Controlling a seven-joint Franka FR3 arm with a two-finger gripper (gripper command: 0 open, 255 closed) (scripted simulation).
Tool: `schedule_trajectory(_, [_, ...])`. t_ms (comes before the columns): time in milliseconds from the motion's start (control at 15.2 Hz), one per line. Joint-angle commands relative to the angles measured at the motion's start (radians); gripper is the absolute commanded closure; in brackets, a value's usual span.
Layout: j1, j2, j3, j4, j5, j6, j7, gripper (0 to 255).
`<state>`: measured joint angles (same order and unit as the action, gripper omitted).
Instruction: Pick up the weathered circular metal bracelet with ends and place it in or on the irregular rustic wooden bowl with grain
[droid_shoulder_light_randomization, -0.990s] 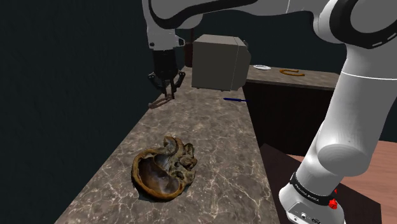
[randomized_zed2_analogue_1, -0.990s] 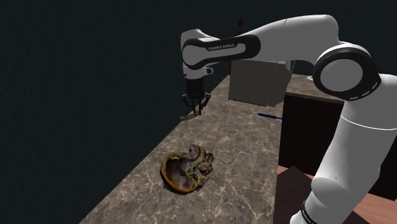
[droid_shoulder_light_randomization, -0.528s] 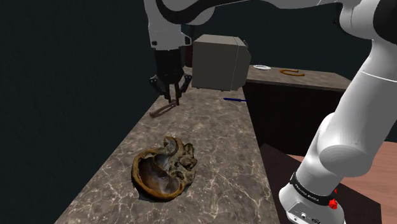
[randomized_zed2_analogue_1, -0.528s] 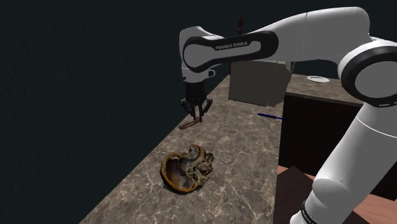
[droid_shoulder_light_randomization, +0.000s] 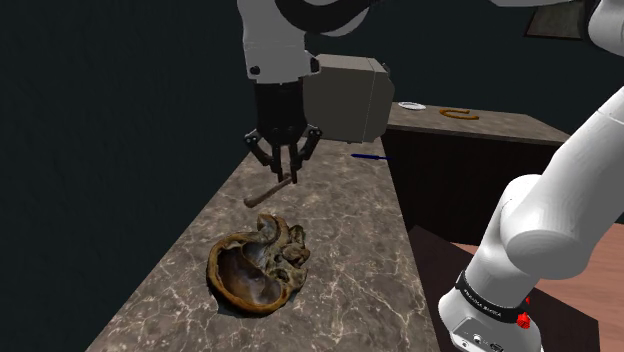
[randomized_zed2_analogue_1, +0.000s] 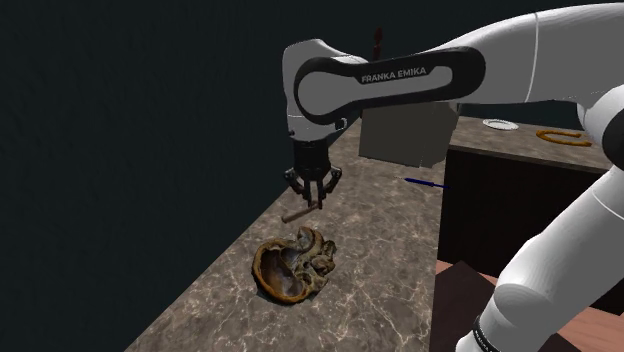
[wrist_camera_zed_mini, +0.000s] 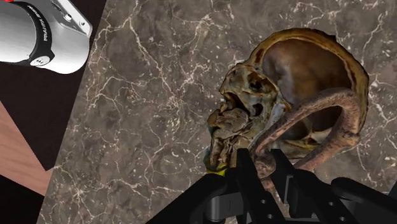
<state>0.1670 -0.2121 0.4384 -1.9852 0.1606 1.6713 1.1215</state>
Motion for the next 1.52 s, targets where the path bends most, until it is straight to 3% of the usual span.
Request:
schedule_trajectory(0, [0.003,-0.008,0.003,-0.032,0.005,0.024,0.001,255])
schedule_trajectory(990, [0.008,0.030,0.021,-0.202,0.003,0.230,-0.004,255])
schedule_trajectory(1452, [0.008,0.030,0.021,-0.202,0.003,0.230,-0.004,255])
